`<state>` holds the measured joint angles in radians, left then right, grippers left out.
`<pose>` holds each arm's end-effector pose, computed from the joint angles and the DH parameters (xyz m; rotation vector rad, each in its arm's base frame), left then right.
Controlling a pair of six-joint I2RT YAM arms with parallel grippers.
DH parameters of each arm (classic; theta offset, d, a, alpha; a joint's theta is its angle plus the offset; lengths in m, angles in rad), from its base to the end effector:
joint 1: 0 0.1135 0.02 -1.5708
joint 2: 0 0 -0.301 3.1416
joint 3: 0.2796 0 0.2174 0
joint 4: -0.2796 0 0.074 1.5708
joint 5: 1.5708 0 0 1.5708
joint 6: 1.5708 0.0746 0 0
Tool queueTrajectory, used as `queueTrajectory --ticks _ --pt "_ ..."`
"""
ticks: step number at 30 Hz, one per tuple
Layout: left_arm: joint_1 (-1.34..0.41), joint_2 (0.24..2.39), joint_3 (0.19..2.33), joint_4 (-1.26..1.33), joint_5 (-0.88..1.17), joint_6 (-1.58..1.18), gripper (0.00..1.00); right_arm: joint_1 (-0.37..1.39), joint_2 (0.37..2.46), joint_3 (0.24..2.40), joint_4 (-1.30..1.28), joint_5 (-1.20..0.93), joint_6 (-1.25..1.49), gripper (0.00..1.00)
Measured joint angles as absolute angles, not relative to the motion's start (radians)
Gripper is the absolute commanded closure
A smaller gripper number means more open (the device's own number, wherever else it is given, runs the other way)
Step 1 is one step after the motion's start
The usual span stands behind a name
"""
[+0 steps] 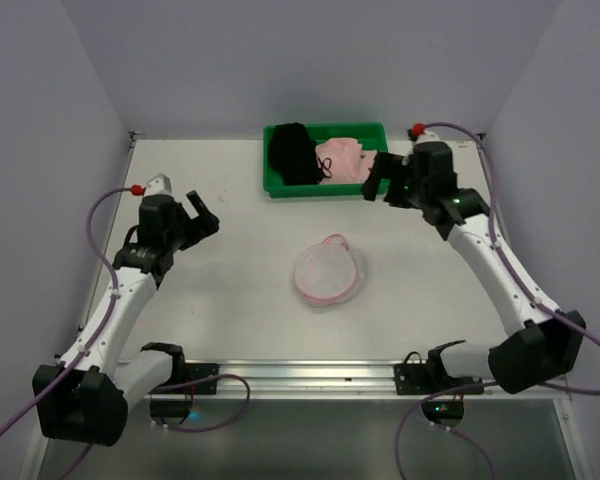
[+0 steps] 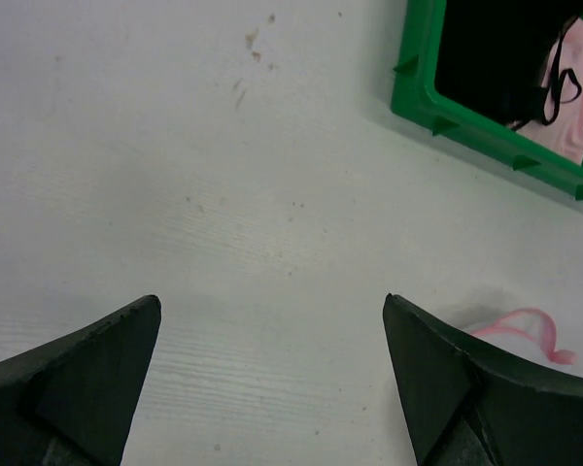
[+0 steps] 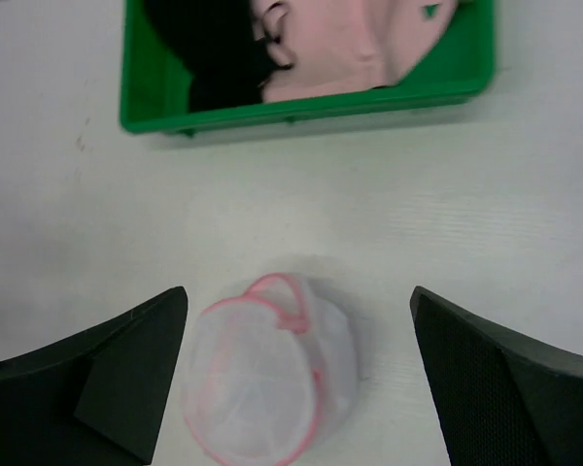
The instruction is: Unzip the laundry bag and remove the bra
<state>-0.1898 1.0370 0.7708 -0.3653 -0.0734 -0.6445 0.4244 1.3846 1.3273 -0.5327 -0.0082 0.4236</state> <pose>0.2014 -0.0331 0.2879 -0.5423 2.1601 -0.3831 0.2730 0.1240 0.3746 -0.0057 2.2032 0.4922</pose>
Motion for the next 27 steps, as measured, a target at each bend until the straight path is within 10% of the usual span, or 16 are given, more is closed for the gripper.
queueTrajectory --ticks 10,27 --pt "0.112 0.919 0.934 -0.506 0.038 -0.529 0.0 0.092 0.805 1.188 -0.564 0.169 0.422 0.01" --pt "-0.057 0.631 1.224 -0.713 -0.181 -0.369 0.0 0.137 0.329 1.169 -0.553 0.187 0.268 0.01"
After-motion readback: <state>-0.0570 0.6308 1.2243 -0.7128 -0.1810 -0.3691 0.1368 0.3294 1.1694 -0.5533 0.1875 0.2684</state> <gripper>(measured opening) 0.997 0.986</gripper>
